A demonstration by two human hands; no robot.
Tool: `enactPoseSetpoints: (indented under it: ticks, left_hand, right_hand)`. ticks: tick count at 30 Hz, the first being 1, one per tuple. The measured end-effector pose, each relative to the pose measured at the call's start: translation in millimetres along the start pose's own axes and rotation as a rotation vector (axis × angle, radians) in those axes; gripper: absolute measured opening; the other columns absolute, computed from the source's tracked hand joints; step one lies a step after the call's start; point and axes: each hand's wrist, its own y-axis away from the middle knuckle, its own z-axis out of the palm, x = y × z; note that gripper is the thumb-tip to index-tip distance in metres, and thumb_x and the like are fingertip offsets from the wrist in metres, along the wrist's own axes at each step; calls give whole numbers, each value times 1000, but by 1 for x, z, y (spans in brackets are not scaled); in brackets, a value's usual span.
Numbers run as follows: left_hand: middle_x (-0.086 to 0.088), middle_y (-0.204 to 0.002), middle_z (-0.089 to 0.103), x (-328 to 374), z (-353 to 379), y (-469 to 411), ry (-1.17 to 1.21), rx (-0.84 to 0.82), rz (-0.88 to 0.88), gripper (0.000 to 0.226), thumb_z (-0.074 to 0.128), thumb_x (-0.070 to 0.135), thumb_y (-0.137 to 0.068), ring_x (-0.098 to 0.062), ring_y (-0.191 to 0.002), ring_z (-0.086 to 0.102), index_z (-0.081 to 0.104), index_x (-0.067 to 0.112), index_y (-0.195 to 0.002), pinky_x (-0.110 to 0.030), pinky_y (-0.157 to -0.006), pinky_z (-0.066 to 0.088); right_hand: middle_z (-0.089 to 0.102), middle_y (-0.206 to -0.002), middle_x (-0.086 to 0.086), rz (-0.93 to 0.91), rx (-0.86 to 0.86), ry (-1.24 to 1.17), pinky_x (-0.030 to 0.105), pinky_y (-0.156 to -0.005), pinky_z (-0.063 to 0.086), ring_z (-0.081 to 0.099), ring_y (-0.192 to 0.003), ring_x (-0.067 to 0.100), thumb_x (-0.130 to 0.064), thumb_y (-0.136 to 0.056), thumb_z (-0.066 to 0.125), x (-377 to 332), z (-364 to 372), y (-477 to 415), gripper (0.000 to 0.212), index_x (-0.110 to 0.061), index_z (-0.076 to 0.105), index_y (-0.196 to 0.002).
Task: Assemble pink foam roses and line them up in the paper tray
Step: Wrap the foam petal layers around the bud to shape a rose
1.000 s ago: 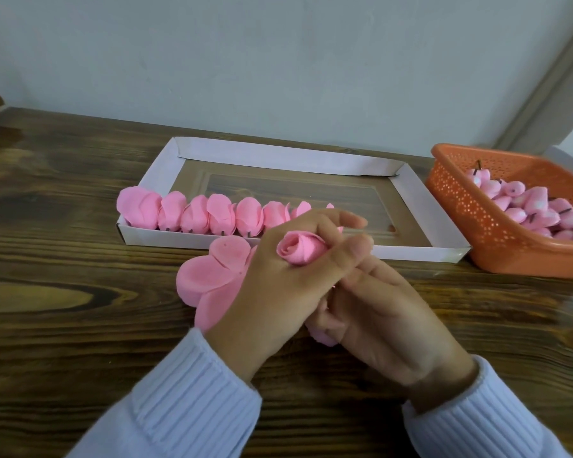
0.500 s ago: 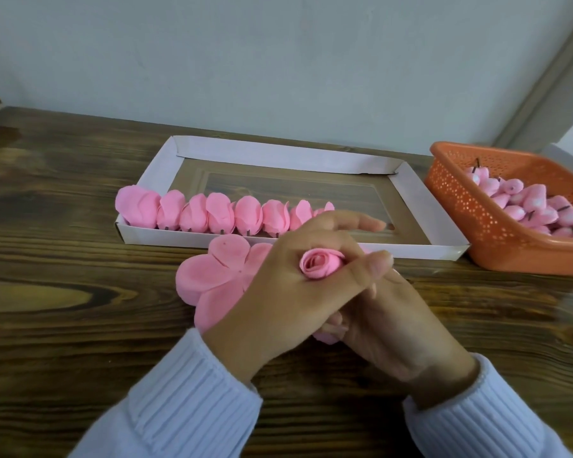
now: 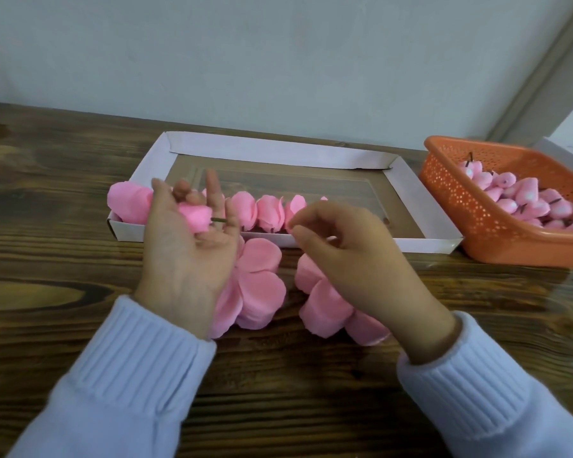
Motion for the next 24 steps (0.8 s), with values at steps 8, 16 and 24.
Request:
enactPoseSetpoints:
  ticks: [8,16,24]
  left_hand:
    - [11,-49,48,1,-5,-5,2,8,-10,41,48,36,-101,-5,-72,72,48,24,-62,-26,-80,44]
    - [12,-48,48,-2,-3,-5,-27,12,-4,44,48,42,-99,-3,-63,69,48,22,-60,-24,-74,40]
    - [12,-46,49,-3,-3,-5,-38,4,6,42,47,44,-99,-3,-61,68,48,23,-63,-24,-75,39]
  right_hand:
    - [64,-99,4,-6,-53,506,38,-85,47,57,-95,24,-35,-93,51,-7,35,-15,28,-16,63,-109]
    - [64,-94,1,-18,-12,495,40,-82,46,58,-91,24,-29,-88,56,-10,36,-9,20,-17,57,-104]
    - [66,-98,-2,-27,2,540,34,-78,44,58,-93,22,-25,-93,47,-11,36,-9,23,-24,61,-112]
